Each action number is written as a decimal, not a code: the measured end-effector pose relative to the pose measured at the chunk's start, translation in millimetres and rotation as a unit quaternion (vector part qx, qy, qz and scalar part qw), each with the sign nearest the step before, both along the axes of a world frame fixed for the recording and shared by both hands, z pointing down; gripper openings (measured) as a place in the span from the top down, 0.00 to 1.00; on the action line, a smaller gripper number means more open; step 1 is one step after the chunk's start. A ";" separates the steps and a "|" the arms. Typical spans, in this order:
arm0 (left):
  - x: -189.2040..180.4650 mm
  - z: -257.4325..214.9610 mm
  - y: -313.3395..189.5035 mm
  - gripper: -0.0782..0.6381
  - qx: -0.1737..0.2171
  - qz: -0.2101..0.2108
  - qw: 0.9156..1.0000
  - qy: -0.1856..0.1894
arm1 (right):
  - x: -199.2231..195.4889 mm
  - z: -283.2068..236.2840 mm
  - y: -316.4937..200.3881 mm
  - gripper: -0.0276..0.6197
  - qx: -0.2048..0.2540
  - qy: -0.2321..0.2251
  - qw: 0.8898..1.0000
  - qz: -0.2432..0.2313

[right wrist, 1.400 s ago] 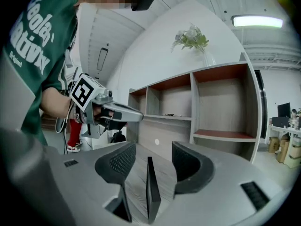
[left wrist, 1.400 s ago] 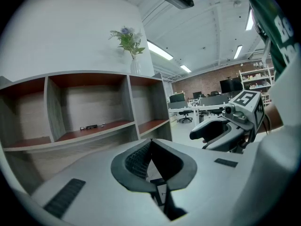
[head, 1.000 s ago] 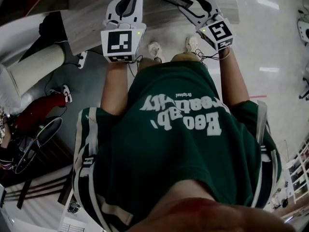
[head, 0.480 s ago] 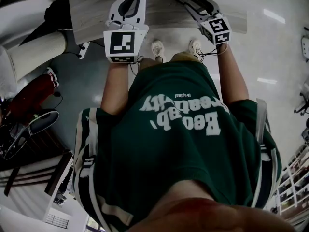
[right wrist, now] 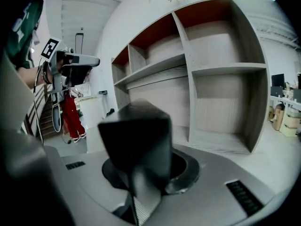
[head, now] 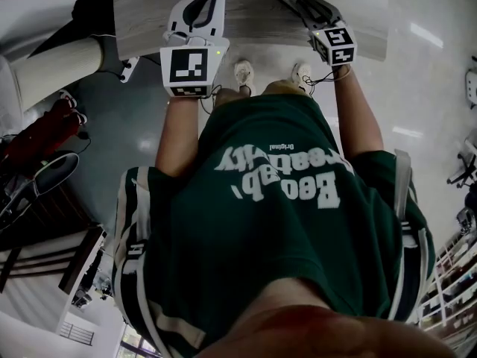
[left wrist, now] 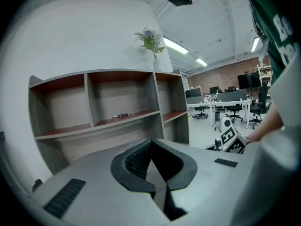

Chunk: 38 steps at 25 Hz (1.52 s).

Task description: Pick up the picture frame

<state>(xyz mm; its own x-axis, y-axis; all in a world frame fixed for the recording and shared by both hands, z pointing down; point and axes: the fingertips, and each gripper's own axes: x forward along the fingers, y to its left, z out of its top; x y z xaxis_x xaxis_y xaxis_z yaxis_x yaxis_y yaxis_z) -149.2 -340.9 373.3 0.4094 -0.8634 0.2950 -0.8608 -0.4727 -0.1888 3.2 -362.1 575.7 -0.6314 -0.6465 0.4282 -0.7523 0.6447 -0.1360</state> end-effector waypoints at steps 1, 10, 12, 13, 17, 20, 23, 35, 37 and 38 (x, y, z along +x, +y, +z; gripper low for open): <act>-1.1 0.8 0.7 0.87 0.000 0.000 1.000 0.000 | -2.1 -1.2 1.4 0.82 0.001 0.004 1.000 -0.006; -3.2 -0.5 5.3 0.87 0.006 0.005 1.000 0.004 | -0.1 -2.7 8.1 0.86 0.000 0.020 1.000 0.003; -3.9 0.6 5.6 0.87 0.006 0.006 1.000 0.003 | 0.7 -2.7 8.1 0.86 -0.001 0.019 1.000 0.006; -4.0 0.9 5.5 0.87 0.006 0.006 1.000 0.004 | 1.2 -3.0 7.7 0.86 -0.001 0.020 1.000 0.007; -3.6 -1.6 7.1 0.87 0.010 0.008 1.000 0.004 | 1.8 -3.3 9.2 0.86 -0.002 0.022 1.000 0.014; -5.4 -4.8 8.5 0.87 0.015 0.010 1.000 0.000 | 2.5 -5.5 12.4 0.86 -0.001 0.024 1.000 0.016; -5.6 -11.2 12.0 0.87 0.023 0.006 1.000 0.012 | 5.0 -10.9 16.8 0.86 0.003 0.026 0.999 0.019; -15.4 -36.8 27.4 0.87 0.049 0.004 0.998 0.030 | -6.3 -56.3 32.4 0.86 0.036 0.024 0.999 0.015; -15.5 -38.1 29.7 0.87 0.051 0.003 0.998 0.032 | -8.3 -63.5 35.3 0.86 0.043 0.022 0.999 0.013; -15.8 -38.5 30.7 0.87 0.052 0.003 0.998 0.032 | -9.4 -67.2 36.4 0.86 0.046 0.021 0.999 0.011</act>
<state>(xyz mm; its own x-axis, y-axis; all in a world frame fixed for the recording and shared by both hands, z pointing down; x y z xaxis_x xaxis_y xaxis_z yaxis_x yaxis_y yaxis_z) -165.1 -310.2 334.8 0.4300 -0.8853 0.1773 -0.8700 -0.4588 -0.1809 -6.1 -325.8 508.5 -0.5990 -0.6985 0.3915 -0.7706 0.6358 -0.0446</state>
